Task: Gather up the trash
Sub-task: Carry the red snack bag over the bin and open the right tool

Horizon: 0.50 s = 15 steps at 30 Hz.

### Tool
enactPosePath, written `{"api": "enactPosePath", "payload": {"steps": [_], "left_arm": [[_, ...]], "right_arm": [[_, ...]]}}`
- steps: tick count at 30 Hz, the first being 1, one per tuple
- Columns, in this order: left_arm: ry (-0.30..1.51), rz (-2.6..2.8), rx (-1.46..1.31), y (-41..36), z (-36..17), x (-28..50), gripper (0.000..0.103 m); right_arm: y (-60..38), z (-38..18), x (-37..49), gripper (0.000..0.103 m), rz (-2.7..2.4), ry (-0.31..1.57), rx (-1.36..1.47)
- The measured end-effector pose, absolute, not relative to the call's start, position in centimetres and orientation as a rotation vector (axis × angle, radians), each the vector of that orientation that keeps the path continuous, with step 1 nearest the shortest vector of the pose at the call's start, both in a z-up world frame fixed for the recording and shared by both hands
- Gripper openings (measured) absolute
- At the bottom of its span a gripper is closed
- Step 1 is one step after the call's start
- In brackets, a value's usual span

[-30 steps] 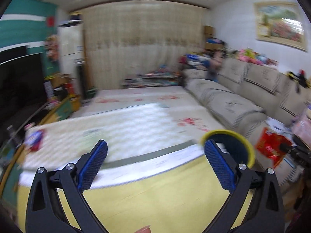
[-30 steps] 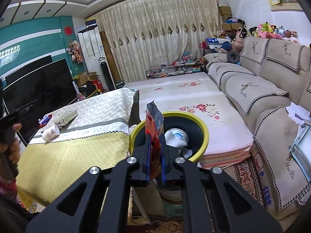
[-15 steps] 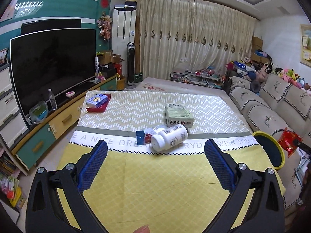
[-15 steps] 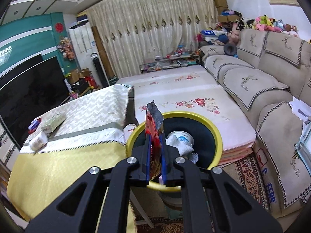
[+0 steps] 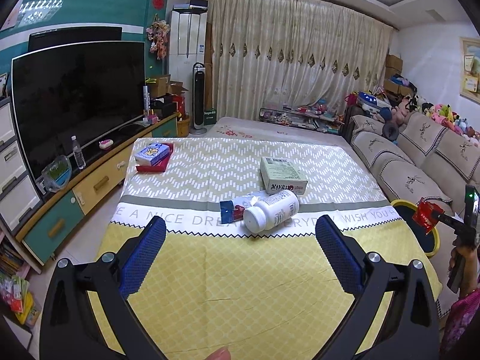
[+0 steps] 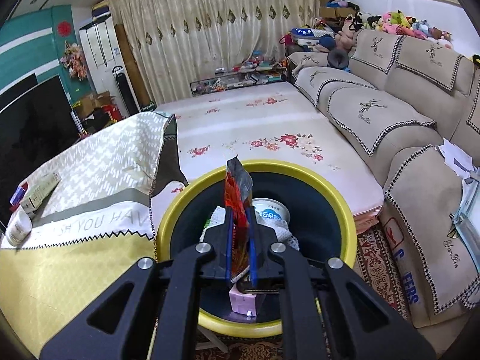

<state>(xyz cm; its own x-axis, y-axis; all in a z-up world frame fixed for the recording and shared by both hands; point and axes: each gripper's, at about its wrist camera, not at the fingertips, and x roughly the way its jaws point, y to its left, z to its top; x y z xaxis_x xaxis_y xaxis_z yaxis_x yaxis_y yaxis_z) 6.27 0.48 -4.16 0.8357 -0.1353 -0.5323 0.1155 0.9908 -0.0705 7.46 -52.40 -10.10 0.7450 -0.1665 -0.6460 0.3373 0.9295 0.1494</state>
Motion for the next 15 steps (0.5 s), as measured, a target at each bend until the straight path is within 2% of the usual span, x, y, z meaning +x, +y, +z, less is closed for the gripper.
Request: {"api": "enactPosePath", "payload": {"steps": [6, 8, 10, 12, 15], "left_arm": [[0.586, -0.153, -0.032, -0.3, -4.6, 6.0, 0.098], [0.584, -0.157, -0.016, -0.8, -4.3, 5.7, 0.098], [0.572, -0.16, -0.001, -1.3, -3.7, 5.3, 0.098], [0.557, -0.174, 0.002, -1.4, -3.1, 4.8, 0.098], [0.547, -0.192, 0.014, -1.8, -2.4, 4.7, 0.098]], "right_arm": [[-52.8, -10.5, 8.1, 0.01, -0.288, 0.688, 0.259], [-52.9, -10.6, 8.3, 0.018, -0.289, 0.696, 0.261], [-53.0, -10.7, 8.4, 0.045, -0.291, 0.698, 0.261], [-52.9, -10.3, 8.2, 0.053, -0.3, 0.676, 0.261], [-52.7, -9.5, 7.2, 0.058, -0.292, 0.641, 0.29]]}}
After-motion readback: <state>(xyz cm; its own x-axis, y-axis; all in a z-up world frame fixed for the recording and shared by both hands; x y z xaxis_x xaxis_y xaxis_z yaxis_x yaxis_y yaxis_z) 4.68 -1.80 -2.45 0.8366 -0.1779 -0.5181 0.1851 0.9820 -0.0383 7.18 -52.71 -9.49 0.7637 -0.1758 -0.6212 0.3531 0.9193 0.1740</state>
